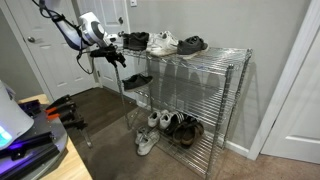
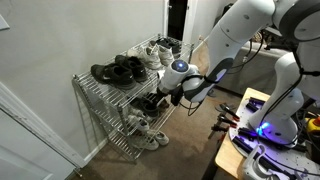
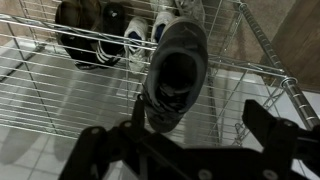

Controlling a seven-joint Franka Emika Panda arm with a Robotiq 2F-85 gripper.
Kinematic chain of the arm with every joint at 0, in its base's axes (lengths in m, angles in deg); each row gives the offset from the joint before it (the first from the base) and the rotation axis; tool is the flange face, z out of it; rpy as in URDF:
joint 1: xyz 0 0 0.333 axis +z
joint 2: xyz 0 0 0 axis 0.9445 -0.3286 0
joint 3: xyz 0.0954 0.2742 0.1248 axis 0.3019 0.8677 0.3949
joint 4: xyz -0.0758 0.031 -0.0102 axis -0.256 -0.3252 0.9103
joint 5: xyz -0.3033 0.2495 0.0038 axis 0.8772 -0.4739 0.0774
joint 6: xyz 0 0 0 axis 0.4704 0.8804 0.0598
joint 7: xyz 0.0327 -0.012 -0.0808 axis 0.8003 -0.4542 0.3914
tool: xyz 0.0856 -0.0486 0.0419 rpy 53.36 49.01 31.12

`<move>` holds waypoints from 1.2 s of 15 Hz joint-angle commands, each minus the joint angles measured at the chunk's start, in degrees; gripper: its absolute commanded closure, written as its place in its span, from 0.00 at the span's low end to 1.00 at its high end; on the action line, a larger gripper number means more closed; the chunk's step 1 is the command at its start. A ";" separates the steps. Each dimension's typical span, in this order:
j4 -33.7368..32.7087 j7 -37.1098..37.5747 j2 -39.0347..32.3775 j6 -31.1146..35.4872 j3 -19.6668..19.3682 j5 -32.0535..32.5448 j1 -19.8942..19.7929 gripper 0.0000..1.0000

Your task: Move the shoe from the second rack to the top rack

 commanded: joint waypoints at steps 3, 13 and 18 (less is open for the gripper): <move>-0.14 3.01 -8.68 13.95 0.61 -2.15 -3.95 0.00; -8.66 -22.87 -17.01 20.33 14.51 -36.71 -12.45 0.00; -11.78 -25.37 -20.00 20.23 14.11 -40.84 -13.02 0.00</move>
